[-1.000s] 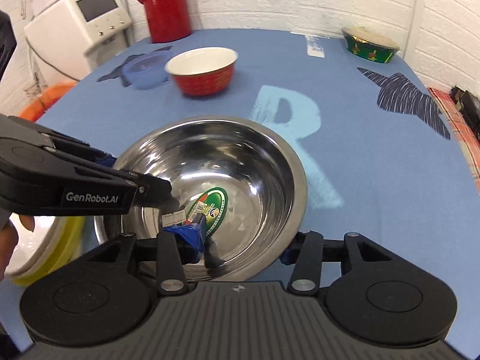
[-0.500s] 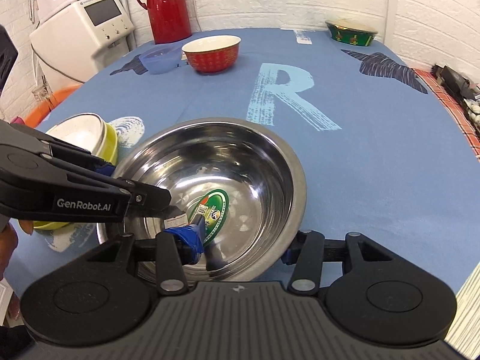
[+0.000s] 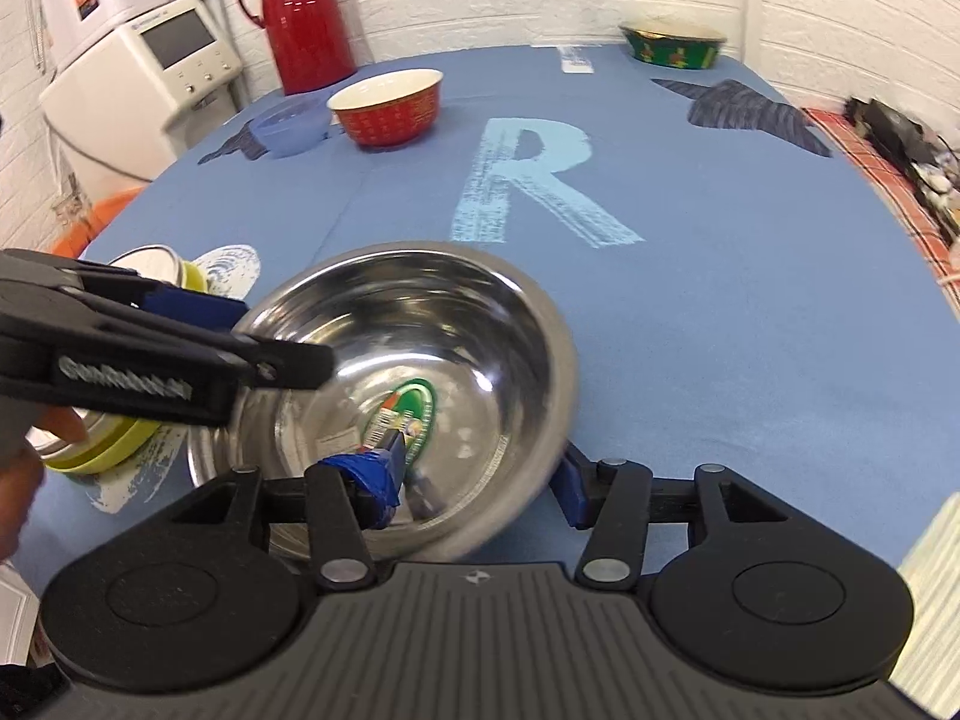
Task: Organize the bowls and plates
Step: 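Carry the steel bowl with both tools beside the plate stack and open both, then move both tools to the red bowl and close the right tool on its rim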
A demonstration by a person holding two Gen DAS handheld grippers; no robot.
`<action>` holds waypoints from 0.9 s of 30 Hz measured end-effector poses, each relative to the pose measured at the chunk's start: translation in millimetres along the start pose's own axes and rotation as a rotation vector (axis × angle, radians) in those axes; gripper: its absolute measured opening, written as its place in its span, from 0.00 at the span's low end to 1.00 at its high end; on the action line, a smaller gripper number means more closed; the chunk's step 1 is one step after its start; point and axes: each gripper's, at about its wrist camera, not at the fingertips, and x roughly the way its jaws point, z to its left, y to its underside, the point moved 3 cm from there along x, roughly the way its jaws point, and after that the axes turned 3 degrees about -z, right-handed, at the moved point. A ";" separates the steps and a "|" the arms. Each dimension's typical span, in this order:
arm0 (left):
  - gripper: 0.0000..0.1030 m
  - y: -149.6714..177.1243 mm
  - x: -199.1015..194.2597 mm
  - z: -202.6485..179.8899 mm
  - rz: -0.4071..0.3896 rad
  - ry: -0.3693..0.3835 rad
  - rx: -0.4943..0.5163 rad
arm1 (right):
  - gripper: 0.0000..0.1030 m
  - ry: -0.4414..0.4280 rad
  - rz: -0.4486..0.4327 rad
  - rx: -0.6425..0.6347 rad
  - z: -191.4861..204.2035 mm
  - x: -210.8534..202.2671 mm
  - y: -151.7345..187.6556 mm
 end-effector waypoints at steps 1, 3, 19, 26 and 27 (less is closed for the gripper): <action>0.68 -2.4 -2.8 2.9 -0.010 -0.009 -0.008 | 0.36 0.007 -0.013 0.008 -3.3 -4.8 0.2; 0.68 -6.0 -7.7 8.6 -0.026 -0.016 -0.025 | 0.37 0.020 -0.045 0.048 -12.1 -14.2 -1.9; 0.69 -22.5 -12.6 53.0 -0.064 -0.071 -0.078 | 0.39 -0.087 -0.061 0.277 -11.0 -8.4 -57.3; 0.69 -36.3 7.5 83.4 -0.037 -0.082 -0.117 | 0.40 -0.099 -0.053 0.205 4.7 15.6 -95.4; 0.69 -39.1 10.9 89.0 -0.034 -0.085 -0.128 | 0.40 -0.101 -0.048 0.195 6.6 19.8 -100.3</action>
